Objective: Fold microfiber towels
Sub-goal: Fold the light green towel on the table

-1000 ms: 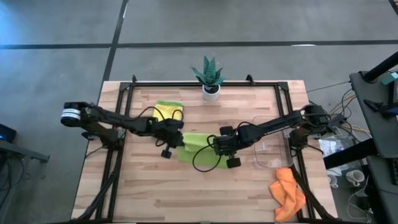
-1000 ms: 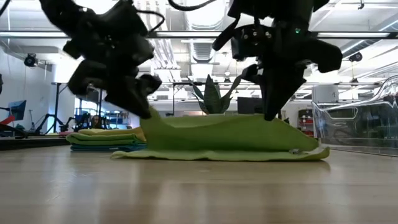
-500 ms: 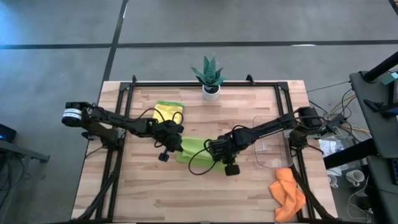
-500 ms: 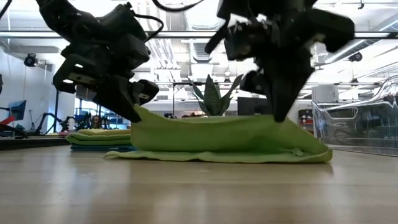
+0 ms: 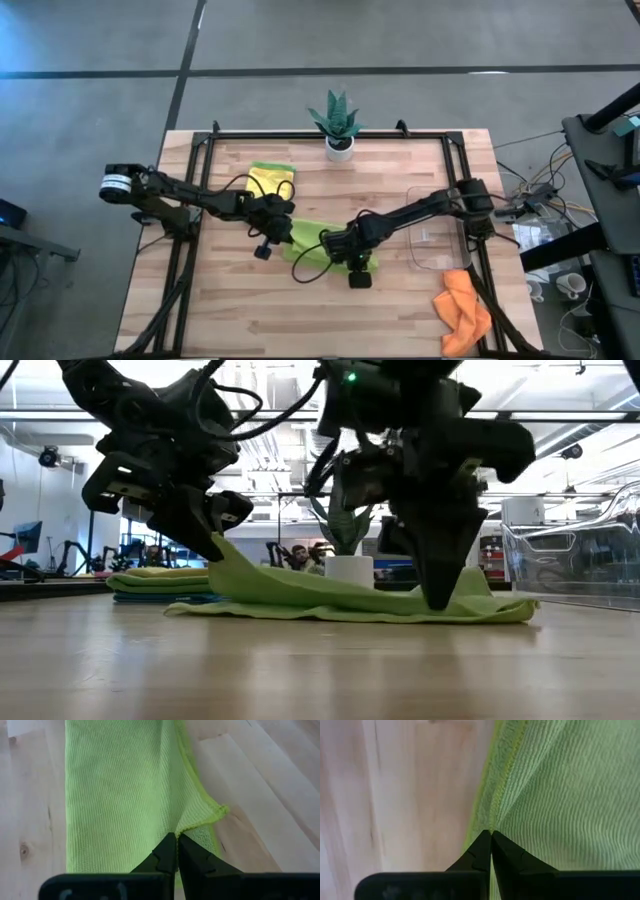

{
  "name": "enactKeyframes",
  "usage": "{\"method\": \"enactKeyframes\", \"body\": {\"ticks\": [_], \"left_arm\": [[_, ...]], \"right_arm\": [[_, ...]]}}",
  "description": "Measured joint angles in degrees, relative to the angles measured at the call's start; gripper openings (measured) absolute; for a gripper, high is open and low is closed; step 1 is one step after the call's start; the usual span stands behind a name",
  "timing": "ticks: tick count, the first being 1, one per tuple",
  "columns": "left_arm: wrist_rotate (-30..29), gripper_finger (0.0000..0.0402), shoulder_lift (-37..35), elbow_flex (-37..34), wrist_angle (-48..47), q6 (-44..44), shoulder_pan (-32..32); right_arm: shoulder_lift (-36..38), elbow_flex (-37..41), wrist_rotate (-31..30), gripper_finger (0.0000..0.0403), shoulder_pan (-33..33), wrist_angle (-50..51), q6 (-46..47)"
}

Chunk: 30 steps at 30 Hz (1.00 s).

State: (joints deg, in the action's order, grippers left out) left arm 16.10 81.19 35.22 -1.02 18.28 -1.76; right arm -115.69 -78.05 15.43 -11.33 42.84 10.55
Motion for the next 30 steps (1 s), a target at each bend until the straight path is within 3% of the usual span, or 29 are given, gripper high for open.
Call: {"method": "enactKeyframes", "body": {"ticks": [9, 15, 21, 26, 30], "left_arm": [[0.0, 0.0, 0.0, 0.0, 0.0, 0.0, 0.0], [-1.6, 0.0, 0.0, -0.2, 1.1, 0.2, 0.0], [-2.6, 0.0, 0.4, -0.4, 2.1, 0.3, 0.0], [-6.3, 0.0, 0.5, -0.8, 1.9, 1.6, -0.4], [-4.7, 0.0, 2.5, -2.0, 2.4, -2.0, 0.1]], "right_arm": [[1.5, -4.8, 4.7, 0.0009, 0.5, 6.0, 1.7], [0.4, -5.1, 5.4, 0.0009, 0.5, -5.9, 6.9], [-4.3, -4.8, 5.6, 0.0009, 0.5, -9.6, 9.6], [-6.9, -5.0, 6.3, 0.0009, 0.5, -9.1, 8.4], [-7.4, -5.2, 6.5, 0.0009, 0.5, -3.7, 2.2]]}}
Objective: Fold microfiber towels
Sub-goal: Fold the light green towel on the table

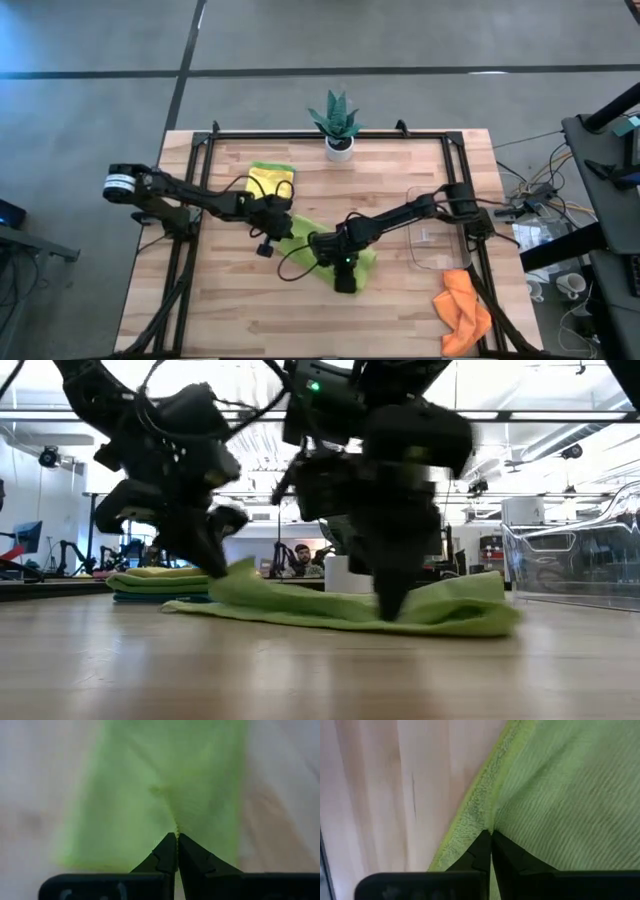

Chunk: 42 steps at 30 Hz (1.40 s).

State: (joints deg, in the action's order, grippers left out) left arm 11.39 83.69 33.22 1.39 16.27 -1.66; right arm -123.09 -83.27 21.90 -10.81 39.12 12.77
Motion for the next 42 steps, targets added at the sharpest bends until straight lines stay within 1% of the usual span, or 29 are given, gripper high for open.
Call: {"method": "enactKeyframes", "body": {"ticks": [3, 6, 9, 12, 14, 16, 18, 23, 27, 30, 32, 34, 35, 36, 39, 42], "left_arm": [[2.8, 0.0, 4.5, -0.3, 2.2, -3.2, 2.6], [2.9, 0.0, 9.6, 1.1, 10.0, -4.0, 6.6], [2.8, 0.0, 14.2, 3.8, 17.0, -5.1, 10.2], [-0.1, 0.0, 15.8, 7.7, 17.2, -5.5, 11.3], [-3.5, 0.0, 15.9, 9.2, 15.8, -5.4, 11.4], [-6.2, 0.0, 15.3, 9.8, 15.4, -4.4, 11.3], [-7.7, 0.0, 14.0, 10.2, 15.4, -2.2, 10.8], [-9.5, 0.0, 9.4, 10.2, 13.6, 1.9, 8.9], [-14.3, 0.0, 5.1, 10.2, 9.6, 5.7, 7.7], [-19.4, 0.0, 2.4, 9.5, 7.3, 6.8, 5.5], [-22.3, 0.0, 1.2, 9.3, 6.3, 5.4, 3.3], [-23.1, 0.0, -0.1, 9.0, 4.8, 4.4, 0.7], [-23.1, 0.0, -0.5, 8.7, 4.5, 4.4, -0.6], [-23.2, 0.0, -0.8, 8.6, 4.7, 4.9, -1.7], [-23.6, 0.0, -2.2, 7.9, 4.5, 8.2, -4.1], [-23.5, 0.0, -3.6, 7.6, 3.1, 9.8, -4.8]], "right_arm": [[0.2, 0.0, -1.7, 0.0009, 0.0, 6.5, -5.8], [1.3, 0.2, -7.0, 0.0009, 0.6, 13.0, -11.6], [2.8, 0.4, -13.7, 0.0009, 1.4, 17.8, -16.3], [4.2, 0.8, -21.6, 0.0009, 1.5, 22.8, -19.8], [5.2, 0.8, -23.4, 0.0009, 1.6, 25.3, -21.2], [6.5, 0.7, -23.1, 0.0009, 1.5, 28.6, -21.4], [6.8, 0.7, -22.7, 0.0009, 1.4, 30.2, -21.4], [7.5, 0.6, -22.5, 0.0009, 1.4, 30.4, -20.3], [8.8, 0.6, -22.9, 0.0009, 1.5, 30.7, -20.1], [10.8, 0.4, -29.2, 0.0009, 2.5, 30.2, -20.6], [11.5, 0.4, -36.6, 0.0009, 3.8, 28.7, -20.8], [12.1, 0.4, -44.9, 0.0009, 5.5, 26.4, -20.8], [12.3, 0.3, -47.5, 0.0009, 6.4, 25.7, -21.1], [12.8, 0.2, -48.8, 0.0009, 7.4, 25.3, -21.6], [13.2, 0.2, -49.2, 0.0009, 9.7, 24.8, -22.1], [13.7, 0.3, -49.2, 0.0009, 10.5, 25.7, -22.8]]}}
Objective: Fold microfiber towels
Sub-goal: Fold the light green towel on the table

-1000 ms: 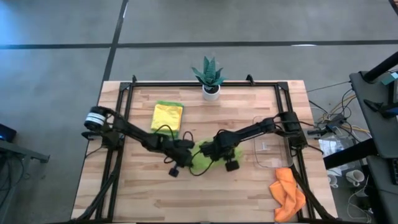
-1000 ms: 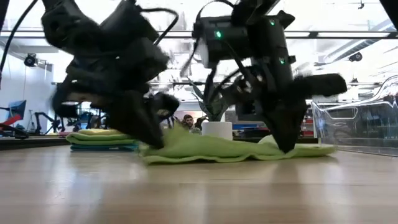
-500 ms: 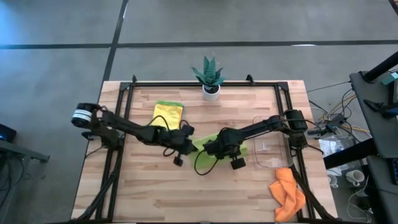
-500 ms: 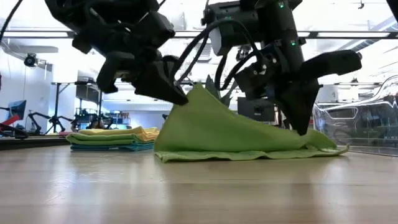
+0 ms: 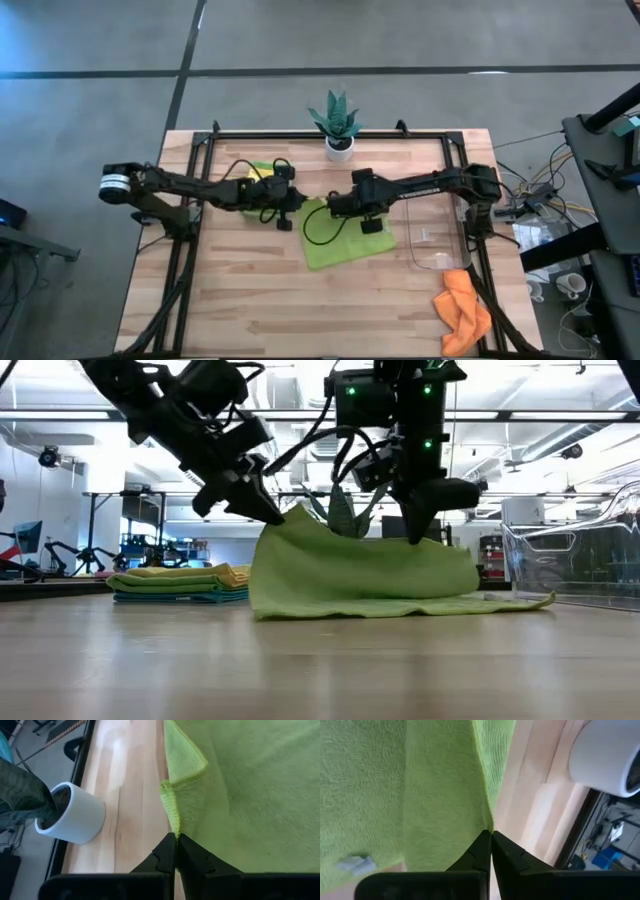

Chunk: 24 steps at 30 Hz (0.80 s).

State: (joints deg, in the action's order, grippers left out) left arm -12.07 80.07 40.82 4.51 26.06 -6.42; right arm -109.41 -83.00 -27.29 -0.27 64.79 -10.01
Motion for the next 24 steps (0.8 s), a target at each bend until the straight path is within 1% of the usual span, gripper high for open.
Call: {"method": "enactKeyframes", "body": {"ticks": [1, 5, 6, 8, 10, 13, 15, 16, 18, 20, 21, 24], "left_arm": [[0.0, 0.0, -0.5, 0.0, -0.3, 0.1, 0.0], [0.1, 0.0, -1.8, 0.0, -0.9, 0.0, 0.0], [0.1, 0.0, -1.8, 0.0, -1.1, -0.1, 0.0], [0.2, 0.0, -1.8, -0.1, -1.3, -0.2, 0.0], [0.6, 0.0, -1.6, -0.4, -1.3, -1.2, 0.1], [3.0, 0.0, -1.0, -0.7, -4.0, -4.0, 0.1], [4.5, 0.0, -1.0, -1.1, -6.9, -4.3, 0.6], [4.8, 0.0, -1.0, -1.2, -8.1, -4.2, 0.9], [5.7, 0.0, -1.1, -2.0, -8.4, -4.2, 1.7], [9.0, 0.0, -1.2, -2.9, -7.9, -4.5, 2.3], [11.3, 0.0, -1.2, -3.4, -6.8, -4.9, 2.7], [15.7, 0.0, 0.0, -4.6, -4.1, -7.1, 4.4]], "right_arm": [[0.5, 0.0, -0.6, 0.0009, 0.0, 0.0, -0.6], [1.5, 0.0, -9.2, 0.0009, 0.1, -1.0, -3.6], [1.5, -0.1, -10.0, 0.0009, 0.2, -1.2, -4.1], [1.5, -0.1, -9.8, 0.0009, 0.3, -2.0, -4.9], [1.5, -0.1, -8.3, 0.0009, 0.2, -2.4, -5.5], [1.5, -0.1, -6.6, 0.0009, -0.8, -2.2, -5.5], [1.5, -0.1, -4.3, 0.0009, -2.0, -1.9, -5.5], [1.5, -0.1, -1.8, 0.0009, -2.7, -1.9, -5.5], [1.5, -0.1, 6.2, 0.0009, -3.9, -1.9, -5.2], [1.3, -0.1, 13.6, 0.0009, -5.0, -1.9, -4.2], [1.0, 0.0, 15.4, 0.0009, -5.5, -1.5, -3.6], [0.5, 0.1, 15.5, 0.0009, -7.2, 1.2, -3.5]]}}
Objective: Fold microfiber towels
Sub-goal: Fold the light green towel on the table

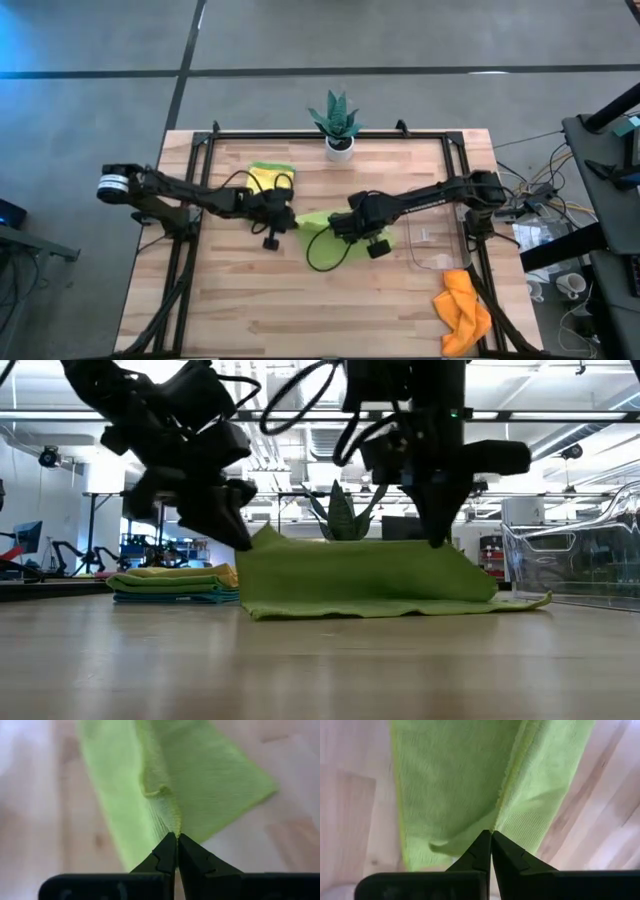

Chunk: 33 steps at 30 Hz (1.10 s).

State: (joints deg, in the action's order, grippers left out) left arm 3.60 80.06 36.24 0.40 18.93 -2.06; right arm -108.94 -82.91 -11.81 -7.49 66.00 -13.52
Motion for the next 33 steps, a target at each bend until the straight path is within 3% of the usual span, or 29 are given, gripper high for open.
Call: {"method": "enactKeyframes", "body": {"ticks": [4, 10, 15, 17, 20, 24, 33], "left_arm": [[0.4, 0.0, 2.4, 0.1, 2.0, -0.6, 2.5], [-0.2, 0.0, 6.3, 0.4, 10.8, -0.7, 3.2], [-5.4, 0.0, 8.2, 0.7, 11.9, -0.6, 3.1], [-5.7, 0.0, 8.3, 0.7, 12.1, -0.7, 3.0], [-5.3, 0.0, 8.2, 0.7, 11.9, -1.4, 3.2], [2.3, 0.0, 8.2, 0.6, 12.1, -2.4, 3.4], [5.3, 0.0, 9.6, 0.4, 12.3, -5.1, 5.3]], "right_arm": [[0.2, 0.0, -2.5, 0.0009, -0.9, 1.2, -1.8], [0.5, -1.7, -23.6, 0.0009, 0.9, 4.1, -11.0], [0.5, -1.9, -29.2, 0.0009, 2.6, 3.8, -19.1], [0.5, -1.1, -27.5, 0.0009, 2.8, 3.8, -19.5], [0.5, 0.6, -19.5, 0.0009, 1.9, 4.2, -19.4], [0.4, 3.5, -10.3, 0.0009, -1.5, 3.8, -18.3], [0.0, 8.2, -2.2, 0.0009, -6.7, -4.6, -16.9]]}}
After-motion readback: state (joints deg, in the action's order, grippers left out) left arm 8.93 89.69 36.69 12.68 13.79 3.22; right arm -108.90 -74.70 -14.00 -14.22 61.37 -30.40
